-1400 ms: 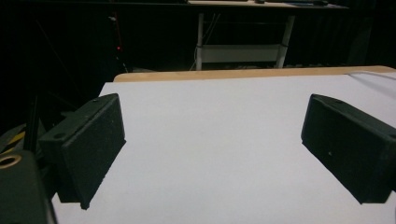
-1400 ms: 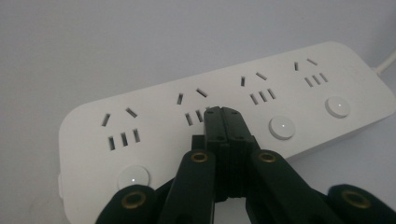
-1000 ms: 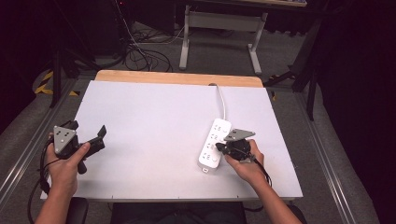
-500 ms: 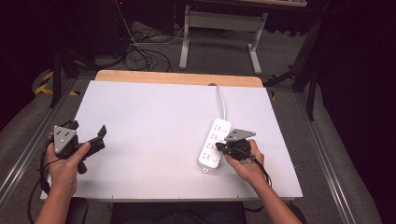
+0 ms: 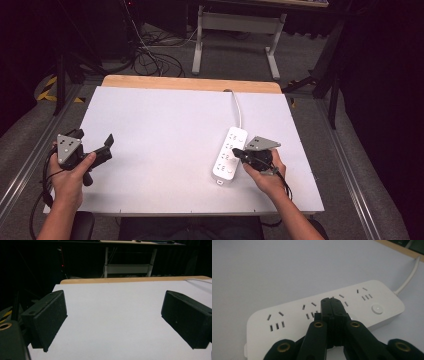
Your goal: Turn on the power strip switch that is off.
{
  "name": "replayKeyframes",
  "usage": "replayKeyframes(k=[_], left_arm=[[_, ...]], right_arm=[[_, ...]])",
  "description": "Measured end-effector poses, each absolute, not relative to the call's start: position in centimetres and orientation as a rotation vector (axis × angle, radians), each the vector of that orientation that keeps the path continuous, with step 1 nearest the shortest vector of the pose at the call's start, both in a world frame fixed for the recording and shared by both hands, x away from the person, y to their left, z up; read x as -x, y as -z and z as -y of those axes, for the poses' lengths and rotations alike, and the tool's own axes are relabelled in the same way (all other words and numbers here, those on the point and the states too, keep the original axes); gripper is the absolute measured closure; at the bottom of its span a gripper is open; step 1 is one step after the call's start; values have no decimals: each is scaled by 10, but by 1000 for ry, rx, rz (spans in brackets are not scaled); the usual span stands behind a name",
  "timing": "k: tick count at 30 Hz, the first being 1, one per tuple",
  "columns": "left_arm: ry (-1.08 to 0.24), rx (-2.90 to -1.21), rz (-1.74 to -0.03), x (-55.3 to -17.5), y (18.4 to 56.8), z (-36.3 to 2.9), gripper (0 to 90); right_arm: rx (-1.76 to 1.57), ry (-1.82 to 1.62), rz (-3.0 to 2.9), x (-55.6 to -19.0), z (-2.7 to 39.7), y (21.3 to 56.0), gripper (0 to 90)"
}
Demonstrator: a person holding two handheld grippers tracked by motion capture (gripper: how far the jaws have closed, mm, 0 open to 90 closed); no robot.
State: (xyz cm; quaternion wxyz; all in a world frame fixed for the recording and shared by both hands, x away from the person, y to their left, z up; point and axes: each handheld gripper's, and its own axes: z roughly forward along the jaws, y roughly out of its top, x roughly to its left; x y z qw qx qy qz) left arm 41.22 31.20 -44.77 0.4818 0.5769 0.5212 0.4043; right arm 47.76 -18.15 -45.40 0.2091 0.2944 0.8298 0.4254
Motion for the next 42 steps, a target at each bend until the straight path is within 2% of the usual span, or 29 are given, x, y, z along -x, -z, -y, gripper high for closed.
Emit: replayKeyframes(k=[8,26,42], left_arm=[[-985,-1407,-1271,-412,448,-312,70],[-992,-1396,-1280,-412,448,-313,77],[-985,-1401,-1282,-412,447,-314,77]], right_arm=[[-794,-1273,-2241,-475,186,449,900],[-804,-1454,-2119,-473,195,443,693],[-801,-1562,-2073,-472,201,440,606]])
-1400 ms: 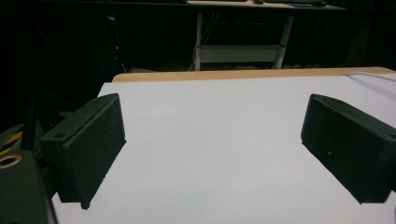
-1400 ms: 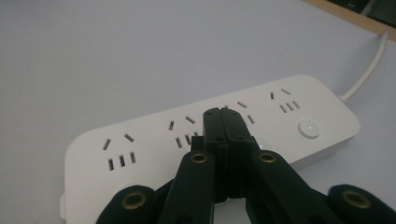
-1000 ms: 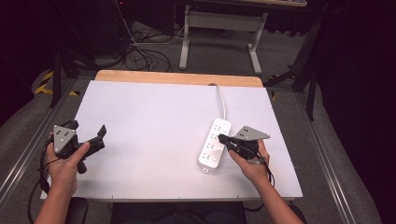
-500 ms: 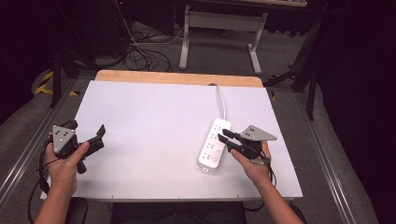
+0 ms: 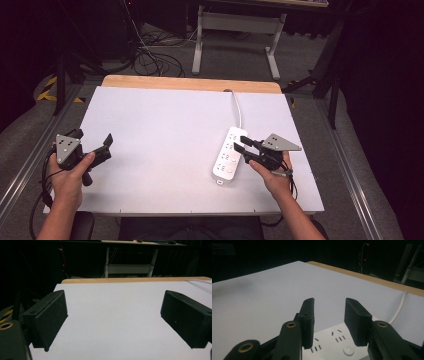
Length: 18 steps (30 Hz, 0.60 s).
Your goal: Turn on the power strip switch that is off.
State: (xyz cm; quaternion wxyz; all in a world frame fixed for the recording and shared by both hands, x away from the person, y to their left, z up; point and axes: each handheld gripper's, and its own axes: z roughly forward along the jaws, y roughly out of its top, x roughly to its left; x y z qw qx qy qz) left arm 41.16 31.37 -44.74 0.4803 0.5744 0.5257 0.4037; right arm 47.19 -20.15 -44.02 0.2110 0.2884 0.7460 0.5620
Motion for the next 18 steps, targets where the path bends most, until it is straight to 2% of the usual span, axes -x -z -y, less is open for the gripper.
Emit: replayKeyframes(k=[12,18], left_arm=[[-981,-1401,-1281,-412,448,-314,78],[-981,-1403,-1278,-412,448,-314,79]], right_arm=[[-843,-1635,-2012,-473,211,437,498],[-818,-1705,-1993,-473,215,436,496]])
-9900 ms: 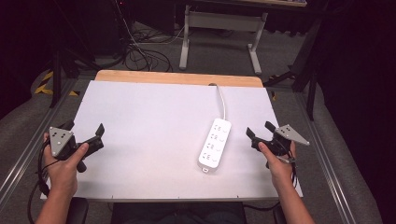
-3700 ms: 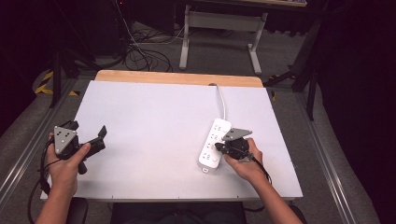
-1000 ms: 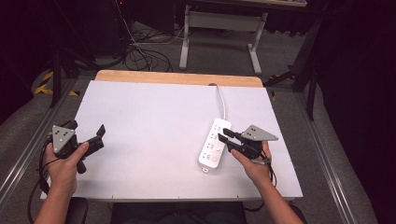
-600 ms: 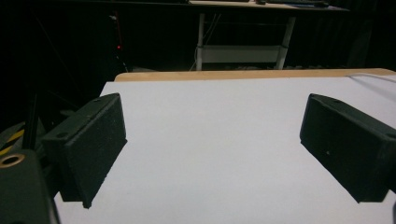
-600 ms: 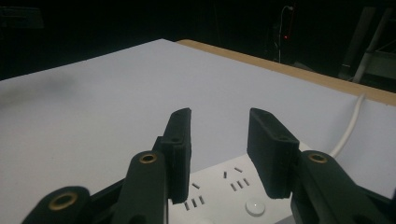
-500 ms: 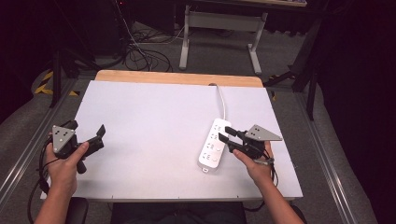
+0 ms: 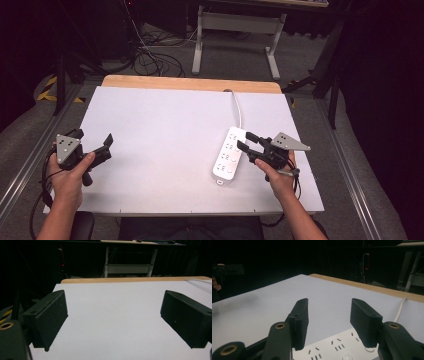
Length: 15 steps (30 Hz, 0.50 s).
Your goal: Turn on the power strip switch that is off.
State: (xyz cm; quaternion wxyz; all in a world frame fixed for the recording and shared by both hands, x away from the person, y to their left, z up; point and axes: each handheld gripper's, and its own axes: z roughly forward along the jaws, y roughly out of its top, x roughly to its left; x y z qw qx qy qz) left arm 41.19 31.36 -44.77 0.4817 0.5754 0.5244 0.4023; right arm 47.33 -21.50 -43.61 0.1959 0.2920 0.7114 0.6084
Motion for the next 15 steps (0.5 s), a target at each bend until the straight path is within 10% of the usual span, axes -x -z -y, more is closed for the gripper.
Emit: replayKeyframes(k=[15], left_arm=[[-981,-1407,-1275,-412,448,-314,83]], right_arm=[[-916,-1729,-1914,-477,222,435,230]])
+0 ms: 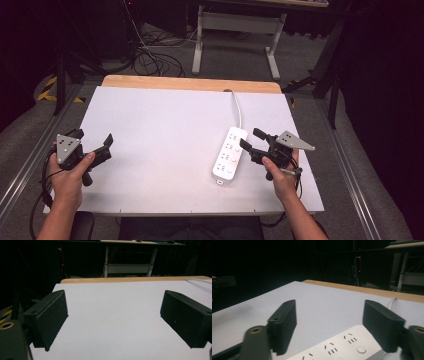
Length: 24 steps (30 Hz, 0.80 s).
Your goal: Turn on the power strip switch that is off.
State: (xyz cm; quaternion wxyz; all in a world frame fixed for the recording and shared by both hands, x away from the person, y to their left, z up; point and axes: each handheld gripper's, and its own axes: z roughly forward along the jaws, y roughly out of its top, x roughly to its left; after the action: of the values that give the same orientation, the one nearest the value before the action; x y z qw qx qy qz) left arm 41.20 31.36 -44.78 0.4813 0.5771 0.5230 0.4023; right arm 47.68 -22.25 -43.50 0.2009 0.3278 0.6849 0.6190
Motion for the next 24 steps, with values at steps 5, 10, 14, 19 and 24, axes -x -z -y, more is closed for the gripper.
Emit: replayKeyframes(k=[5,10,14,19,24], left_arm=[[-979,-1405,-1276,-412,448,-314,83],[-980,-1408,-1276,-412,448,-314,85],[-978,-1404,-1279,-412,448,-314,85],[-979,-1404,-1278,-412,448,-314,85],[-979,-1408,-1277,-412,448,-314,85]], right_arm=[[-929,-1722,-1907,-479,225,436,100],[-924,-1690,-1859,-479,225,437,54],[-916,-1674,-1803,-480,227,438,48],[-936,-1691,-1721,-481,235,440,38],[-946,-1710,-1693,-481,241,441,38]])
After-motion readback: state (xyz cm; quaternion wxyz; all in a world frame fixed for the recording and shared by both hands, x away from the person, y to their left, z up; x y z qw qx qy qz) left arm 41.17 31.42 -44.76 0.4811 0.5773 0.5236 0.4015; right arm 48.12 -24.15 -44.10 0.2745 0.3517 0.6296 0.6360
